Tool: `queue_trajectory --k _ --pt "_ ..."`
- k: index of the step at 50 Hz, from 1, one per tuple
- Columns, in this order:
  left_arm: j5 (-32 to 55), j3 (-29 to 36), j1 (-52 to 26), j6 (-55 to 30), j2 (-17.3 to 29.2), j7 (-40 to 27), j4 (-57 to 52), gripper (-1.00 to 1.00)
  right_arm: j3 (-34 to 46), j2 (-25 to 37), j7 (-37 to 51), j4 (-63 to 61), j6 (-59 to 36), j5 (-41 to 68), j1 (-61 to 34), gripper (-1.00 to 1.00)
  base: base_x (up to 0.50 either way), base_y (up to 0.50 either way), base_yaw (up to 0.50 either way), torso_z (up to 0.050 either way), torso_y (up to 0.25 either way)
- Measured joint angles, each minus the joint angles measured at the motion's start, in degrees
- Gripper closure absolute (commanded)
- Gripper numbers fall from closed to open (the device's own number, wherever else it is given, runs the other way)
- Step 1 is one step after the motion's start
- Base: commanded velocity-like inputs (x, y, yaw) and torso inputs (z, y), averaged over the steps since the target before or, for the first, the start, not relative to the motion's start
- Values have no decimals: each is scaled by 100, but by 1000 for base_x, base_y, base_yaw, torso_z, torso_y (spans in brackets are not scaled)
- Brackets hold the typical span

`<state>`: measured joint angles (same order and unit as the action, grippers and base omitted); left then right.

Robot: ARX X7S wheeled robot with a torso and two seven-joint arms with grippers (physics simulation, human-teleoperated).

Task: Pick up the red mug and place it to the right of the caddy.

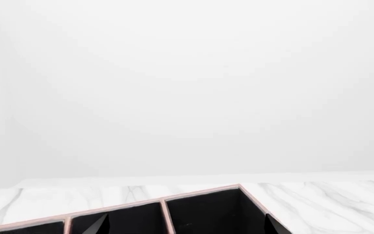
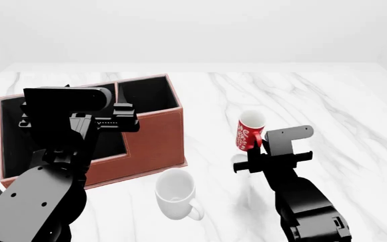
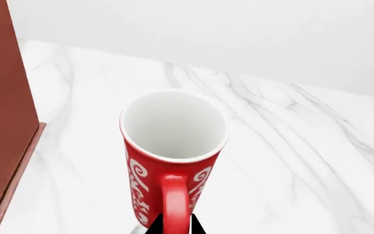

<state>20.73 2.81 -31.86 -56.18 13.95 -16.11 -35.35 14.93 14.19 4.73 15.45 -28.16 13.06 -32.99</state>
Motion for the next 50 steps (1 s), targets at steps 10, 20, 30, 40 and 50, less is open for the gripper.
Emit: queue_trajectory --k 10,20,30,40,50 --pt "25 -15 2 18 20 -19 25 -100 440 -377 -727 2389 1370 -259 -1248 100 0 0 0 0 0" --pt "43 4 -24 27 38 -36 57 -100 638 -874 -1297 4679 2586 -430 -2191 100 0 0 0 0 1" --pt "68 25 -59 14 53 -59 64 -100 754 -1150 -1623 5544 3022 -594 -2444 100 0 0 0 0 0" --pt "91 45 -65 23 63 -80 72 -100 883 -1294 -1680 5869 3051 -772 -2491 100 0 0 0 0 1" --pt "115 51 -45 47 82 -94 78 -100 1211 -1364 -1576 5955 2835 -594 -2513 100 0 0 0 0 1"
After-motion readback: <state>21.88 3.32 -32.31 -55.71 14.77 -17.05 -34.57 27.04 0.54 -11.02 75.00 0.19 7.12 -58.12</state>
